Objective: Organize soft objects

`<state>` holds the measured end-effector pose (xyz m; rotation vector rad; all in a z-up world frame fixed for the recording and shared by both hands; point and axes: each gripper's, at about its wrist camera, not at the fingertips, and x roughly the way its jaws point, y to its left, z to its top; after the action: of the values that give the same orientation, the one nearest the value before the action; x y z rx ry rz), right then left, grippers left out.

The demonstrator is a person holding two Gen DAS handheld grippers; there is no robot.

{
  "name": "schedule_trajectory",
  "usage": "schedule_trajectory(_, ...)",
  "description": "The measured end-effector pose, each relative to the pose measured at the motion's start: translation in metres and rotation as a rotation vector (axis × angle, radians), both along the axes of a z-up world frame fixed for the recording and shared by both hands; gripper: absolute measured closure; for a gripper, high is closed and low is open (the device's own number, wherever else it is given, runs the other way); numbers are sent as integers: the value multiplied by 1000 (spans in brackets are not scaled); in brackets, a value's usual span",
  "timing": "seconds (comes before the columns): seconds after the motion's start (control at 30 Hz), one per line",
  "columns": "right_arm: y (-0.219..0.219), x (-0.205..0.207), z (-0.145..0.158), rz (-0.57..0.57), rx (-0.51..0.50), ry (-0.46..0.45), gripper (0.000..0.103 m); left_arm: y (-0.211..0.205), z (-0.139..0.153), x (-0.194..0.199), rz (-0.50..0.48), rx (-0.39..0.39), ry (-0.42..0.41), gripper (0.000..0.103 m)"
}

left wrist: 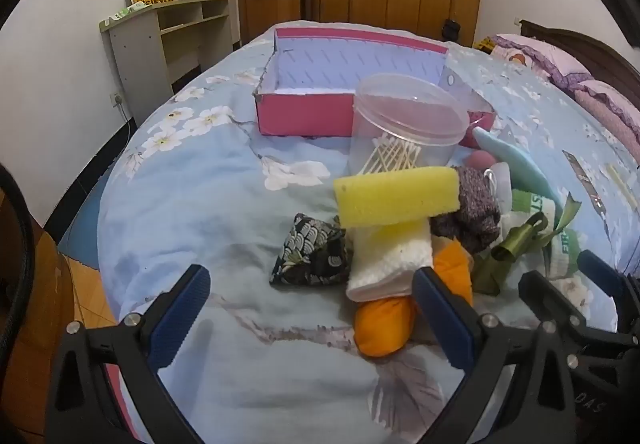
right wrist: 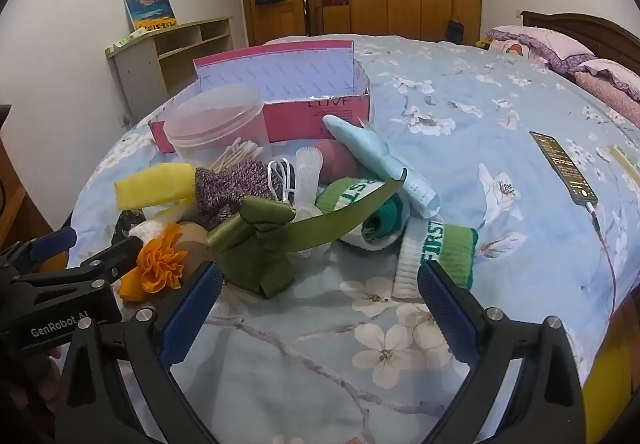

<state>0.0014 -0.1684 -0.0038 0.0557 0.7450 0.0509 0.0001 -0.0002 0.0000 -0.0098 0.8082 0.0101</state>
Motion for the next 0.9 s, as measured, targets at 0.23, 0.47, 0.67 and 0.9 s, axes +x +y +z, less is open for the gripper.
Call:
schedule_trajectory(0.23,0,0,-1,0,-2,2,2,2,-1,1,3,-6,1,0)
schedule_trajectory(0.47,0,1,-1,1,0,8,2,0,0,0,0,3,0,0)
schedule_trajectory(0.67,0,0,-2,0,0,10,2,0,0,0,1,2,1,0)
schedule_trajectory(0.9,0,0,-2,1,0,10,2,0,0,0,1,2,2,0)
